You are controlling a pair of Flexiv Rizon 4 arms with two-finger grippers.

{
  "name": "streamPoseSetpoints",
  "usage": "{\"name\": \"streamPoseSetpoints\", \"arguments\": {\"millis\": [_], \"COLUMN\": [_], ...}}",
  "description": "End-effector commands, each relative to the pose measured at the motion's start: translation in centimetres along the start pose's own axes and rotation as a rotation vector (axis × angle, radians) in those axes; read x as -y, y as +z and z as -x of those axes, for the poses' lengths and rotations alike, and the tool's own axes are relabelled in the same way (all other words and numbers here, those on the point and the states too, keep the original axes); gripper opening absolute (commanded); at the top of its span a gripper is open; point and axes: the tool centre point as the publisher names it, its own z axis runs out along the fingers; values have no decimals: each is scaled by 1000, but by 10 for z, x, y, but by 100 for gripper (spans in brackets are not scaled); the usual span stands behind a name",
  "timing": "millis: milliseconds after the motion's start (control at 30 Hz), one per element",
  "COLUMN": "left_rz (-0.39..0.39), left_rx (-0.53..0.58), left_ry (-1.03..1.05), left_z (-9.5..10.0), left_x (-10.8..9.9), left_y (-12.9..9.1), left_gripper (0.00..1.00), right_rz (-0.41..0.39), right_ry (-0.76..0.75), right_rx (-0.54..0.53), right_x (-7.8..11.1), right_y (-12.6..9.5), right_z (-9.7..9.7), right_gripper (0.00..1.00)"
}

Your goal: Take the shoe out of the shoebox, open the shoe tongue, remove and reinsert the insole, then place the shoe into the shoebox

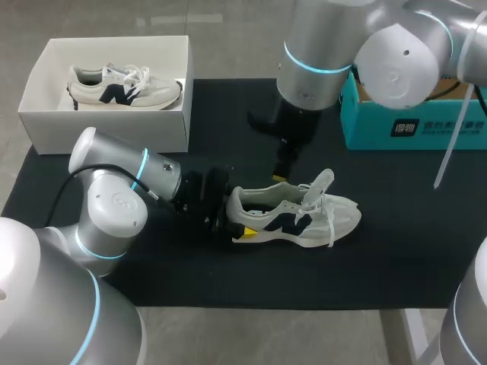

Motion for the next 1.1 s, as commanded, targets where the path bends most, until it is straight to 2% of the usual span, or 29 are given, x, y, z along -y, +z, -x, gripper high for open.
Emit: {"name": "streamPoseSetpoints", "arguments": {"millis": [33, 133, 233, 700, 867, 1100], "left_rz": [3, 3, 3, 3, 3, 3], "left_rx": [1, 1, 1, 1, 1, 1], "left_ry": [0, 0, 0, 0, 0, 0], "left_z": [0, 0, 0, 0, 0, 0], "left_x": [0, 0, 0, 0, 0, 0], "left_y": [1, 1, 1, 1, 1, 1], "left_gripper": [0, 0, 0, 0, 0, 0], "right_rz": [14, -4, -63, -63, -95, -87], "right_ry": [-6, -16, 6, 6, -37, -48], "right_rx": [-4, -26, -26, -26, 21, 31], "right_x": [3, 2, 2, 2, 1, 12], "right_y": [12, 20, 22, 22, 42, 68], "right_z": [-5, -6, -6, -6, -3, 4], "right_gripper": [0, 0, 0, 0, 0, 0]}}
